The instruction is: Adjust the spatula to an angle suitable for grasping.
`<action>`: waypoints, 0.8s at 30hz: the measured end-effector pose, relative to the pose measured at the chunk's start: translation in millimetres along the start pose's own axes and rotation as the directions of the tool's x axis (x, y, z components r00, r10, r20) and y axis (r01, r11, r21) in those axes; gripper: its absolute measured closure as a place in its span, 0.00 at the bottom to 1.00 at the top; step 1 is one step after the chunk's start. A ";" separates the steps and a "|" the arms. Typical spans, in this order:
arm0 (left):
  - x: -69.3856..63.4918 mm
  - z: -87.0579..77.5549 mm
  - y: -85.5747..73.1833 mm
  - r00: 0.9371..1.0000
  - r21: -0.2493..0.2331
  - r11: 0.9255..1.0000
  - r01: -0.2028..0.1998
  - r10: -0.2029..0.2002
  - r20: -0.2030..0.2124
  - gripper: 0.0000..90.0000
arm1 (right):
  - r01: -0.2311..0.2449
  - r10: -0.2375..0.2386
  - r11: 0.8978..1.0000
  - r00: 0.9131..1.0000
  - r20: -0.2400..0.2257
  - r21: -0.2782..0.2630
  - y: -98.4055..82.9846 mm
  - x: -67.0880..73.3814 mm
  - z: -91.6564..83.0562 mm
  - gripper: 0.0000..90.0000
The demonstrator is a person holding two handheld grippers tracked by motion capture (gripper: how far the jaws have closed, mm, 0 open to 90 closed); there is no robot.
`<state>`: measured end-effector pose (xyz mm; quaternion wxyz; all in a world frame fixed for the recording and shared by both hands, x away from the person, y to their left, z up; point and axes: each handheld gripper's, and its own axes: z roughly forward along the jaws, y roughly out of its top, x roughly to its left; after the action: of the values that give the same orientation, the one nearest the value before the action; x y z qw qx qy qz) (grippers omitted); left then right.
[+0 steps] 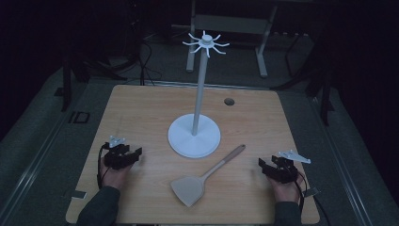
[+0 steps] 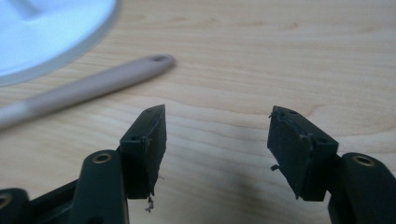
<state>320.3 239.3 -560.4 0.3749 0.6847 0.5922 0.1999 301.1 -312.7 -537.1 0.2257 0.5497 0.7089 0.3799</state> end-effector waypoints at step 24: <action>-2.2 -0.1 0.2 1.000 0.000 1.000 -0.020 0.020 0.007 0.47 | 0.226 -0.232 0.972 0.963 -0.133 -0.063 -4.2 63.7 -3.5 0.89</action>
<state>319.8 237.2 -559.8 0.3747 0.6914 0.5840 0.2013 277.3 -253.5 -532.1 0.2308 0.4306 0.7726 0.4055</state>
